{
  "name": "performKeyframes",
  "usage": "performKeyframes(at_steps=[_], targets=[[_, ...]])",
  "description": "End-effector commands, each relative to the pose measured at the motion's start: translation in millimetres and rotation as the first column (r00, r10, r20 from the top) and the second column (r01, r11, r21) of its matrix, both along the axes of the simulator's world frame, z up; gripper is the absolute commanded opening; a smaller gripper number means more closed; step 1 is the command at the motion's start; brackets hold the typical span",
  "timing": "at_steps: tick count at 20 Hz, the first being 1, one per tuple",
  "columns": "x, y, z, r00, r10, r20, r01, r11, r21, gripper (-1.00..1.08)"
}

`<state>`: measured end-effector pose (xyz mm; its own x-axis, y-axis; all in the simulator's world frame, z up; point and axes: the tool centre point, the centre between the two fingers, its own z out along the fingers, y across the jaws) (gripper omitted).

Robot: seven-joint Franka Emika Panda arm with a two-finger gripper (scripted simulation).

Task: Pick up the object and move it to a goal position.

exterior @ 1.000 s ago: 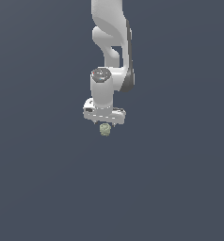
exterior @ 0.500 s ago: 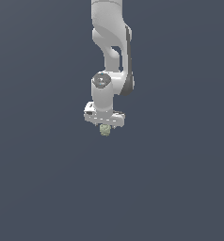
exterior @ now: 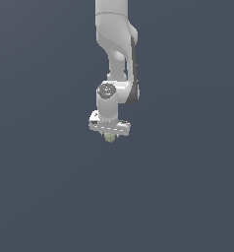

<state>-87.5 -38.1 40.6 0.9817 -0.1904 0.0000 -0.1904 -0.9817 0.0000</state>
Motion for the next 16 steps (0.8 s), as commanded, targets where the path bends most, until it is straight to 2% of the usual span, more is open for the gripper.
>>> performKeyframes(at_steps=[1,16], targets=[[0.0,0.0,-1.1,1.0,0.0,0.0,0.0,1.0,0.0,-1.0],[7.6,0.2,0.7,1.0,0.0,0.002,0.0,1.0,0.0,-1.0]])
